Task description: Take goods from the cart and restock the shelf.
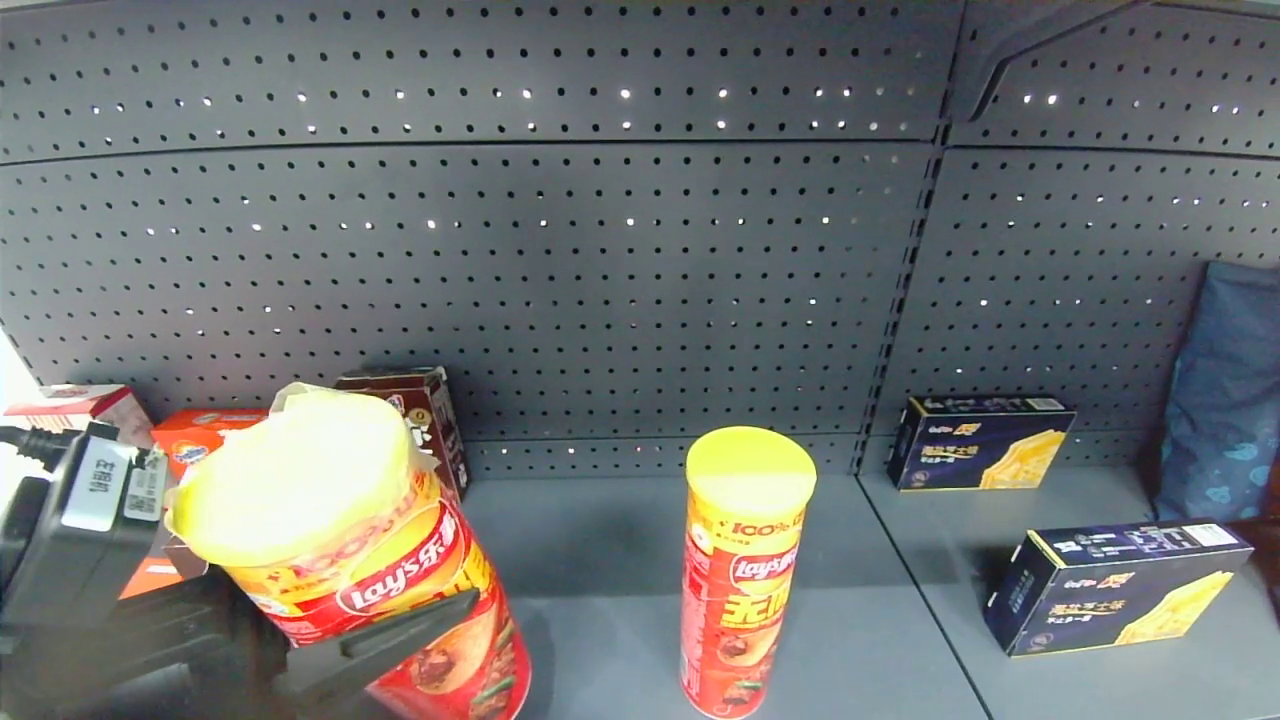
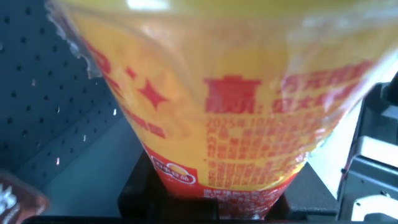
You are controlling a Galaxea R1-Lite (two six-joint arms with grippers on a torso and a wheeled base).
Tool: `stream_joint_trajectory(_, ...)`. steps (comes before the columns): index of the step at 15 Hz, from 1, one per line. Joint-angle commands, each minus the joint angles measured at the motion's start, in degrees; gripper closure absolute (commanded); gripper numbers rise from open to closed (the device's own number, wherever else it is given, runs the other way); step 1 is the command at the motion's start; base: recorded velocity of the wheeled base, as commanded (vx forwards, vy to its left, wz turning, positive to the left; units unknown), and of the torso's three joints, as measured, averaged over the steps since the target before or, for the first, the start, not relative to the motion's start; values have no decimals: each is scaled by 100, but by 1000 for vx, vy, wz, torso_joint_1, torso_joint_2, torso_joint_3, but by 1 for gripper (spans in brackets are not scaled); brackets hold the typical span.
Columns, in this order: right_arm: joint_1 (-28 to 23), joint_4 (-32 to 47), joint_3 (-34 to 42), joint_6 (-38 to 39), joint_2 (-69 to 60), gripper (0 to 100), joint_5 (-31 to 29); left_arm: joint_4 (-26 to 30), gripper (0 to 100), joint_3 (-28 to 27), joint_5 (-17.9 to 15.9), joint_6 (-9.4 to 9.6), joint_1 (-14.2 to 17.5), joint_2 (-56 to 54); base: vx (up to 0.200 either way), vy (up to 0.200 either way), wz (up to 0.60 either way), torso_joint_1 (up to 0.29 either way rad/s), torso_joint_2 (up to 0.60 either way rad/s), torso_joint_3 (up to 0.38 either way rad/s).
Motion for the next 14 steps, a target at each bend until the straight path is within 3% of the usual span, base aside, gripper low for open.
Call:
stream_joint_trajectory(1,-6,-1,21,-47,-42,0,-230,-112,100,55,15,3,-69,198,0,0,0,0,0,0)
stream_joint_trajectory(4,-6,51,21,-329,-42,0,-801,-139,100,248,24,3,-69,163,0,0,0,0,0,0)
stream_joint_trajectory(5,-6,69,21,-346,-42,0,-1337,-139,100,248,24,12,-69,163,0,0,0,0,0,0)
stream_joint_trajectory(8,320,447,3,-214,-288,0,-1038,-139,100,266,32,30,-210,163,0,0,0,0,0,0)
stream_joint_trajectory(14,223,438,3,40,-376,0,-1205,-156,100,266,15,30,-210,268,0,0,0,0,0,0)
